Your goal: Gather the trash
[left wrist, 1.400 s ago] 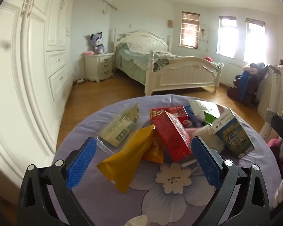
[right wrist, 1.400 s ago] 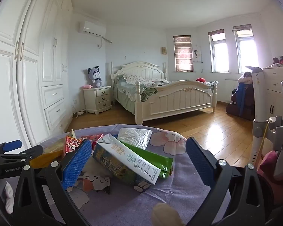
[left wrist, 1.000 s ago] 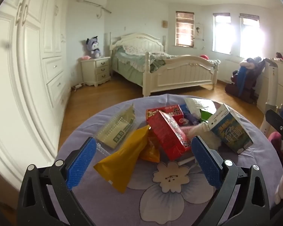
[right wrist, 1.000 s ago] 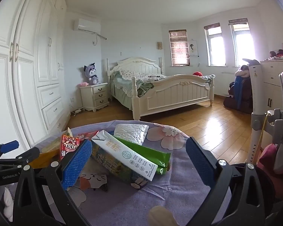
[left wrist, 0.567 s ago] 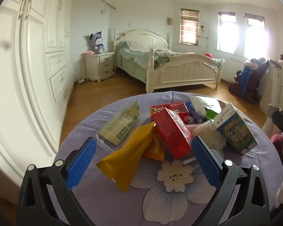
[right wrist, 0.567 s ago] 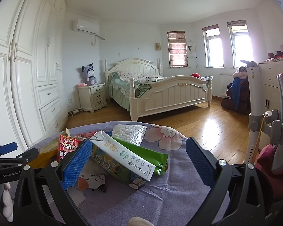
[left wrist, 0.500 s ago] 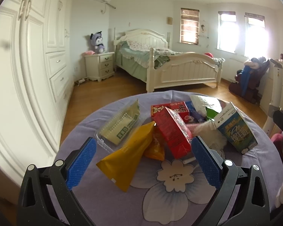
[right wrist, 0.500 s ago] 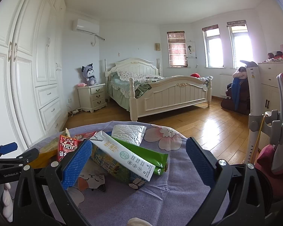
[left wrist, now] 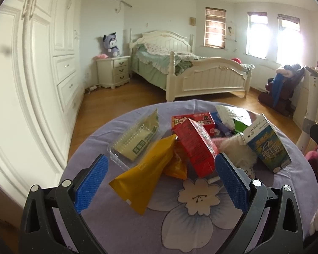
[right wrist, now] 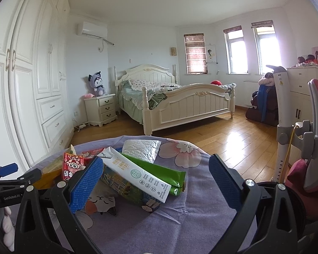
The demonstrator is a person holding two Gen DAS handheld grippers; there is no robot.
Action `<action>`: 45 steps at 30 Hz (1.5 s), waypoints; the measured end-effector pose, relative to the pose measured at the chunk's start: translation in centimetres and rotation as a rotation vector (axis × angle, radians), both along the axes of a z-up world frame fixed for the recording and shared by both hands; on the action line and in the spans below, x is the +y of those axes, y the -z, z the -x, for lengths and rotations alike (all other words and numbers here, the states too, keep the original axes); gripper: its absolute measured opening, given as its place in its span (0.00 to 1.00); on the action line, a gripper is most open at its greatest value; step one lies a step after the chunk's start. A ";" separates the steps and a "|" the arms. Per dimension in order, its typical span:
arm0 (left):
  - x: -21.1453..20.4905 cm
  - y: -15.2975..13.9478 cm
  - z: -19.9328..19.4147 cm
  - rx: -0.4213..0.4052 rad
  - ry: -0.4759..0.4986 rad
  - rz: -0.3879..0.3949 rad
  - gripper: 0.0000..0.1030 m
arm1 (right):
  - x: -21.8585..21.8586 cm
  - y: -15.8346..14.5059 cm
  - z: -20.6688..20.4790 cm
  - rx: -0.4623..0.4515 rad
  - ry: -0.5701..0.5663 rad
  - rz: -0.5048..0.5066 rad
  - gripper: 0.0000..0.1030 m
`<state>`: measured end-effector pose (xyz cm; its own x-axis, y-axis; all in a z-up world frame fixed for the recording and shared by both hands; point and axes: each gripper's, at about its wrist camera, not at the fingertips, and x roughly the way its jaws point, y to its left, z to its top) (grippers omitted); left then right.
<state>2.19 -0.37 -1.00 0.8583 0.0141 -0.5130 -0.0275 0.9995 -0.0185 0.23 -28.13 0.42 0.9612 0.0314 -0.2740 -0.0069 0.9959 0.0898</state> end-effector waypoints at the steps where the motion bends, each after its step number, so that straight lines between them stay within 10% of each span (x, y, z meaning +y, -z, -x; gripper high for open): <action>1: -0.1 0.0 0.0 0.000 -0.001 -0.002 0.96 | 0.1 0.0 0.0 0.000 0.000 0.001 0.95; 45: 0.4 0.2 -0.1 0.007 -0.010 0.008 0.96 | -0.4 0.1 0.0 -0.001 0.006 -0.014 0.95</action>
